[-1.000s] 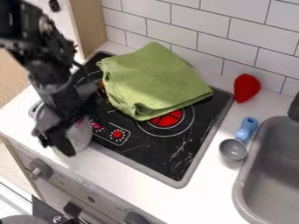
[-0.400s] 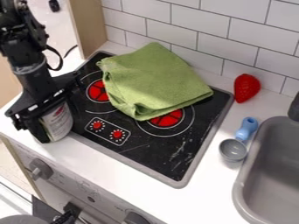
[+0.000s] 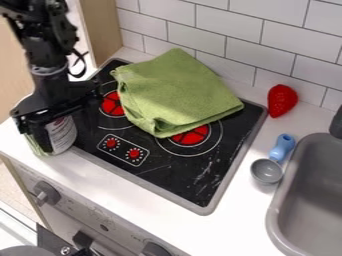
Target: Move the can to the left side of the table
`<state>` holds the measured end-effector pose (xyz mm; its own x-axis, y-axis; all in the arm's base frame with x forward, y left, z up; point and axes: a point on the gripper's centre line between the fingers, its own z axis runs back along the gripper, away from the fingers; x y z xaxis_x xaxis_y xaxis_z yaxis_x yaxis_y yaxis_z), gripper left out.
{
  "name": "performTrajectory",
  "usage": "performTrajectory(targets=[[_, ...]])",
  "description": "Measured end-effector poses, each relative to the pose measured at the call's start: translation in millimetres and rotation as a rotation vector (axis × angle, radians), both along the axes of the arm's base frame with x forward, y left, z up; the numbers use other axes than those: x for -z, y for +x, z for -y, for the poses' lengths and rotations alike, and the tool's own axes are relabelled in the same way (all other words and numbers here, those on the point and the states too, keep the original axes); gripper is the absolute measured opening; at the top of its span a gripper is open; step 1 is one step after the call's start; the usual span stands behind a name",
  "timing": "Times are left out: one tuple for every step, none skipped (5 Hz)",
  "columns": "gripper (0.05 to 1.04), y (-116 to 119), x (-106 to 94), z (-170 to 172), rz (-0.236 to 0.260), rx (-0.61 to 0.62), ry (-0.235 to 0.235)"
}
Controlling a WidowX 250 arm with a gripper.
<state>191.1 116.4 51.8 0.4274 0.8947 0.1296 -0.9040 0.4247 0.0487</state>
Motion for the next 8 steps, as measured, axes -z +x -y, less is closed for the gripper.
performTrajectory(targets=[[0.998,7,-1.0,6,0.008,0.043,0.029],[0.998,12,-5.0,12,0.004,0.064,0.006],[0.998,16,-6.9,25,-0.005,0.093,-0.038],[0.998,24,-13.2,42,0.089,0.063,-0.087],[0.998,27,-17.9,64,0.071,0.097,-0.148],[0.998,35,-21.0,78,0.115,0.127,-0.159],[0.998,40,-22.0,87,0.130,0.177,-0.125],[0.998,41,-20.3,93,0.107,0.297,-0.087]])
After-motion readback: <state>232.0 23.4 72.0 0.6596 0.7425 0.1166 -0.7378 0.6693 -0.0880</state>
